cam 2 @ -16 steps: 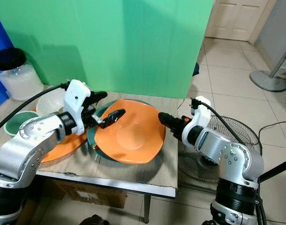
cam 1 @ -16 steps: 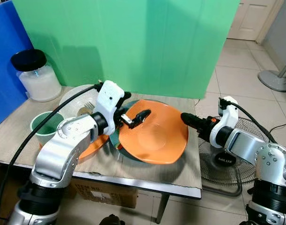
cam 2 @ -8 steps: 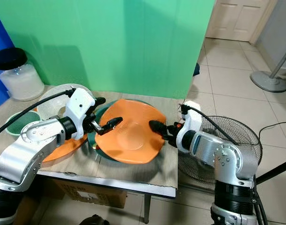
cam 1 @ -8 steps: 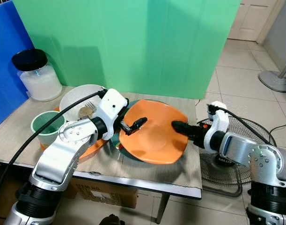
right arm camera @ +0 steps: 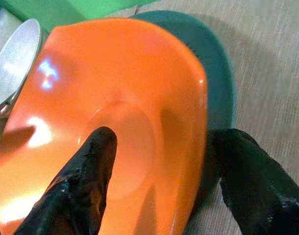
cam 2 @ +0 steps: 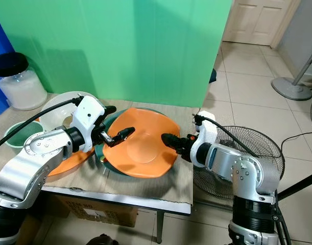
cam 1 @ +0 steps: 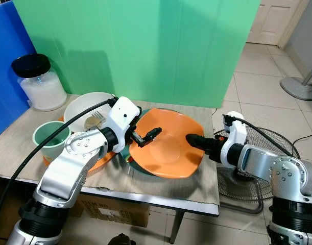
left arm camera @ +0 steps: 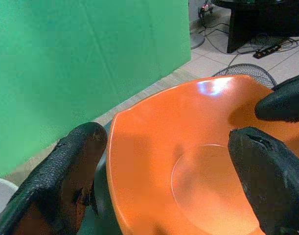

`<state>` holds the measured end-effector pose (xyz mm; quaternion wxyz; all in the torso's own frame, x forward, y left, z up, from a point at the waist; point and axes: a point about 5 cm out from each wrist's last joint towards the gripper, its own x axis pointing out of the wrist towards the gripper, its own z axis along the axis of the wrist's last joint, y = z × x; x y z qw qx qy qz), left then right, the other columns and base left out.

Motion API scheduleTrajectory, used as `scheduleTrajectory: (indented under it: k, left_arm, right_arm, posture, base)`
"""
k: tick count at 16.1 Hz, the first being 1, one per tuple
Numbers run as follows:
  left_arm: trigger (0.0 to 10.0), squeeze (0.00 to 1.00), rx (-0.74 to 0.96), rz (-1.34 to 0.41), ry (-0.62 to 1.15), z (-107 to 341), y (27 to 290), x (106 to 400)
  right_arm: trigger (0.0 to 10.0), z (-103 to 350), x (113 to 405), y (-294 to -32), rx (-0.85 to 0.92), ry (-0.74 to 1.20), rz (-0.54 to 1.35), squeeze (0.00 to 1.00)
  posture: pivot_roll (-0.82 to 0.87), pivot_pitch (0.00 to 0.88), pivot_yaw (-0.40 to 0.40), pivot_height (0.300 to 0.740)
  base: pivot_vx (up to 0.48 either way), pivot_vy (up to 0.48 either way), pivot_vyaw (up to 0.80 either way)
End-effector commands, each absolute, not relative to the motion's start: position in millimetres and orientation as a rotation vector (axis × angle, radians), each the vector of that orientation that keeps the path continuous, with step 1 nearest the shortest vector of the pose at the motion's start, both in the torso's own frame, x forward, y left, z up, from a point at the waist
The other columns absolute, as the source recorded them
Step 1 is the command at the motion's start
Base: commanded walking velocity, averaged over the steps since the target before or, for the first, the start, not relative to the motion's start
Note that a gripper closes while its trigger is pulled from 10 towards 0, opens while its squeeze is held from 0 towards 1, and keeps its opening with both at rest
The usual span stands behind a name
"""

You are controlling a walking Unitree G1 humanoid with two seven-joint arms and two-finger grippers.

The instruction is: Setting the table

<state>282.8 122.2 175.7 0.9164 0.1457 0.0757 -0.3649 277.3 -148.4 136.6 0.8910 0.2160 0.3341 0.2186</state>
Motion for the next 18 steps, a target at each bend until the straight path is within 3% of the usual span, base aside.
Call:
scheduleTrajectory:
  k: [1,9,18]
  left_arm:
    - [10.0,0.0,0.31,-0.746,0.157,175,122,284]
    - [10.0,0.0,0.302,-0.758,0.148,176,118,284]
    - [10.0,0.0,0.297,-0.766,0.143,177,118,285]
  right_arm:
    - [0.0,139,278,-139,0.432,0.71,0.497,0.0]
    - [0.0,122,278,-139,0.431,0.834,0.43,0.0]
    - [0.0,121,280,-139,0.455,0.844,0.413,0.0]
  posture:
    - [0.1,0.0,-0.015,0.74]
    - [0.1,0.0,-0.016,0.74]
    - [0.09,0.0,-0.01,0.74]
  base:
    - [0.0,0.0,0.0]
    - [0.0,0.0,0.0]
    - [0.0,0.0,0.0]
